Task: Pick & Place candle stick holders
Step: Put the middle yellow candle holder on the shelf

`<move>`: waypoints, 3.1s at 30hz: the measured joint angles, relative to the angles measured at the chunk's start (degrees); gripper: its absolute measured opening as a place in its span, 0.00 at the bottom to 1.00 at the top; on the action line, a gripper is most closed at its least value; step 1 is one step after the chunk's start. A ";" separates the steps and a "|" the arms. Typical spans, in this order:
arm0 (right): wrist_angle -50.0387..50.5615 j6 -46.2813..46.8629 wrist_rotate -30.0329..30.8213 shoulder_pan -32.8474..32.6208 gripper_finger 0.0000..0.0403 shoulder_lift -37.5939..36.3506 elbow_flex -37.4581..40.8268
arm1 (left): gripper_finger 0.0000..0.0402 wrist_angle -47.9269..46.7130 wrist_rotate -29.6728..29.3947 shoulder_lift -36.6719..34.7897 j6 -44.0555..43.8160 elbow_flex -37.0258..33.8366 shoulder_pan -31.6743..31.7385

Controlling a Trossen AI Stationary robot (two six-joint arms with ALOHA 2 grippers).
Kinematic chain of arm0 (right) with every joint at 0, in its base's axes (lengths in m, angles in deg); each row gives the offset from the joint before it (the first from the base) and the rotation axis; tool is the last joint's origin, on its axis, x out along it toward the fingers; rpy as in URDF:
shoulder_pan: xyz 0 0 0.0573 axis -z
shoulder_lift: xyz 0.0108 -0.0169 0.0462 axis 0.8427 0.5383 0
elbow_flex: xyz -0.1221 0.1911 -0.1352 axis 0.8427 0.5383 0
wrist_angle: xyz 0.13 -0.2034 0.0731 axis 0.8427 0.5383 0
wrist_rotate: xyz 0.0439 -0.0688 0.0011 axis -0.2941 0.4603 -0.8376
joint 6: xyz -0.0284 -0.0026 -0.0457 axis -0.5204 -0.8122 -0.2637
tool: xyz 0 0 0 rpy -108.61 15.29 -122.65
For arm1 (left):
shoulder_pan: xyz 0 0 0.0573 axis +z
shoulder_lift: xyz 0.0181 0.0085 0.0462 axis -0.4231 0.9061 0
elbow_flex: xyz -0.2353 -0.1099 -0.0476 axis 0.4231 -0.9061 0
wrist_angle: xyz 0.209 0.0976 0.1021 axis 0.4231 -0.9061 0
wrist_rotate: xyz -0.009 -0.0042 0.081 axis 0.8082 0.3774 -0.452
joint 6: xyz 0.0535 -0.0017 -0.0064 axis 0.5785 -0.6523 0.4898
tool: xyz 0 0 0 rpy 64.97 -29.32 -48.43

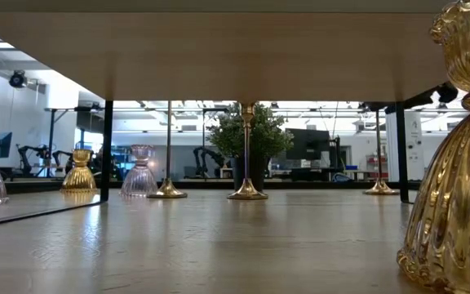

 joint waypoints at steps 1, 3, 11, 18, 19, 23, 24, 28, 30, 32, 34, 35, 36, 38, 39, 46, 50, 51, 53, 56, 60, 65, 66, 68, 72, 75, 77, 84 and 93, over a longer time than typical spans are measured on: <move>-1.00 -0.74 0.11 0.39 0.49 0.39 0.00 | 0.09 0.00 0.00 0.01 -0.02 0.00 0.00; -2.44 -1.50 0.20 1.27 0.48 1.02 0.00 | 0.09 0.00 0.00 0.01 -0.02 -0.01 0.00; -3.70 -2.39 0.35 4.44 0.44 4.56 0.02 | 0.09 0.00 0.01 0.00 -0.02 -0.02 -0.02; -3.53 -2.63 -0.33 4.74 0.42 4.92 -0.34 | 0.09 0.02 0.00 0.00 0.00 0.00 0.00; -3.58 -3.01 -0.46 4.72 0.42 4.69 -0.55 | 0.09 0.02 0.00 -0.01 0.00 -0.02 -0.02; -2.59 -3.95 -2.44 4.74 0.44 3.70 -1.62 | 0.09 0.02 0.02 0.01 -0.02 -0.01 0.00; -1.23 -3.99 -3.32 4.72 0.45 3.34 -2.16 | 0.09 0.02 0.00 0.01 0.00 0.00 -0.02; 9.21 -1.48 -8.26 4.72 0.47 2.03 -5.82 | 0.09 0.02 0.00 0.01 -0.02 -0.02 0.00; 15.16 -0.43 -11.03 4.70 0.47 1.54 -8.11 | 0.09 0.02 0.02 0.01 0.00 0.00 -0.02; 20.42 0.00 -13.86 4.72 0.47 1.27 -10.33 | 0.09 0.03 0.01 0.00 -0.01 0.00 -0.01; 24.53 -0.28 -18.26 4.72 0.46 1.19 -12.62 | 0.09 0.02 0.00 0.00 -0.01 -0.02 -0.02; 25.88 -0.70 -21.18 4.72 0.45 1.17 -13.78 | 0.09 0.02 0.00 0.01 -0.02 -0.01 -0.02; 26.75 -1.01 -24.54 4.70 0.44 1.17 -14.98 | 0.09 0.04 0.00 -0.01 -0.01 -0.01 -0.01; 27.49 -1.72 -32.33 4.70 0.43 1.19 -16.90 | 0.09 0.04 0.01 0.00 -0.02 -0.01 -0.02; 27.69 -2.09 -36.48 4.68 0.42 1.27 -17.69 | 0.09 0.04 0.00 -0.01 -0.02 0.00 -0.02; 35.51 0.89 -50.32 0.29 0.33 2.74 -21.45 | 0.09 0.04 0.01 0.00 -0.02 -0.02 -0.01; 42.48 7.92 -50.47 -4.79 0.29 3.62 -23.31 | 0.09 0.04 0.02 -0.01 0.00 0.00 0.00; 42.80 9.73 -50.49 -6.46 0.28 3.70 -23.41 | 0.09 0.04 0.00 0.01 -0.02 0.00 0.00; 42.75 13.24 -50.74 -10.29 0.26 3.77 -23.36 | 0.09 0.04 0.00 0.00 -0.01 -0.01 -0.01; 42.61 19.32 -50.97 -16.63 0.23 4.83 -23.30 | 0.09 0.04 0.01 0.01 -0.01 0.00 -0.01; 41.97 26.96 -50.82 -24.96 0.20 7.68 -23.50 | 0.09 0.04 0.00 0.00 0.00 -0.01 -0.02; 39.30 33.46 -48.63 -32.83 0.19 13.63 -24.66 | 0.09 0.04 0.01 0.01 -0.01 -0.01 -0.02; 39.20 34.46 -48.29 -33.96 0.19 15.15 -25.09 | 0.09 0.04 0.00 0.01 -0.01 -0.02 -0.02; 39.14 36.66 -48.28 -35.88 0.19 18.11 -25.99 | 0.09 0.04 0.00 0.01 0.00 -0.02 -0.02; 39.14 40.36 -48.23 -39.07 0.19 24.03 -27.80 | 0.09 0.04 0.00 0.01 -0.02 -0.02 -0.02; 39.14 41.31 -48.19 -40.66 0.20 28.00 -29.19 | 0.09 0.04 0.01 -0.01 -0.01 0.00 -0.01; 39.32 41.33 -48.12 -41.26 0.20 30.37 -30.11 | 0.09 0.04 0.01 0.01 -0.01 -0.01 -0.02; 44.65 41.81 -48.29 -41.74 0.21 36.20 -31.87 | 0.09 0.04 0.00 0.01 0.00 -0.02 -0.02; 45.27 48.92 -48.80 -45.24 0.22 35.46 -31.21 | 0.09 0.04 0.01 0.01 -0.02 0.00 -0.01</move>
